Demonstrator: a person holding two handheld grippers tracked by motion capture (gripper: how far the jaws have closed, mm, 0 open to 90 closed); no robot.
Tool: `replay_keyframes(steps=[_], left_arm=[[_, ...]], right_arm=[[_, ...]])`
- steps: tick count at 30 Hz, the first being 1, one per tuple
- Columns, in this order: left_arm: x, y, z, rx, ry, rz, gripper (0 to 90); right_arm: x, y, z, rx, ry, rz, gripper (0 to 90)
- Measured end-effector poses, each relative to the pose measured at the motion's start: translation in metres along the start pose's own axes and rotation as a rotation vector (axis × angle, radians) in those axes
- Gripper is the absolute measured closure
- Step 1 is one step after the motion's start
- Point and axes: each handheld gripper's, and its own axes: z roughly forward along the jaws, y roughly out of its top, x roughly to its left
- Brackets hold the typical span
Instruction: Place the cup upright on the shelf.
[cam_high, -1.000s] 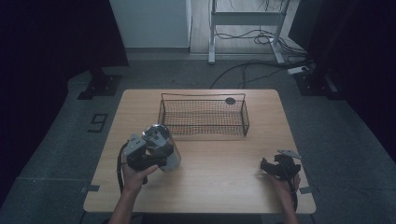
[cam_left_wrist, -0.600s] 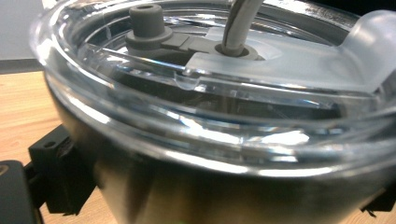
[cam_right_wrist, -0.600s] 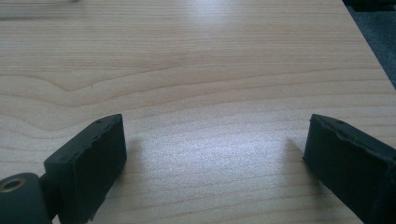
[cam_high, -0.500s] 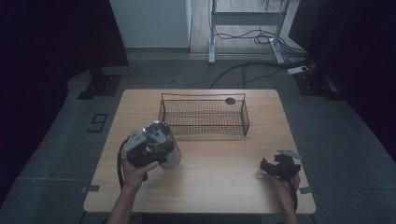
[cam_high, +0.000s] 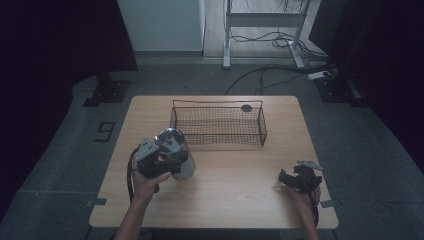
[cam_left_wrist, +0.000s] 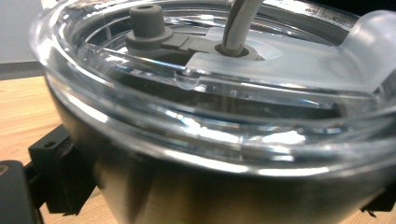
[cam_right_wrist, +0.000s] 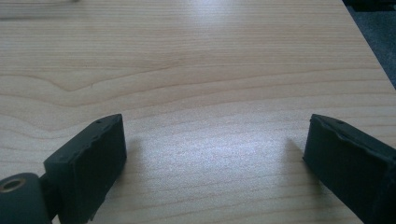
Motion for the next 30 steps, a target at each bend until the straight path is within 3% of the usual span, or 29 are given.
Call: replay_keyframes(steps=[4, 17, 30], left_arm=[[-0.0016, 0.0028, 0.0, -0.001, 0.01, 0.015, 3.9], [0.004, 0.0071, 0.0056, 0.006, -0.013, -0.014, 3.9], [0.0032, 0.0093, 0.0079, 0.013, -0.003, 0.0, 3.9]], right_arm=[[0.0, 0.0, -0.0001, 0.002, 0.0, 0.0, 5.5], [-0.0001, 0.0001, -0.0002, 0.002, 0.0, -0.001, 5.5], [-0.0001, 0.0001, -0.0002, 0.002, 0.0, -0.001, 5.5]])
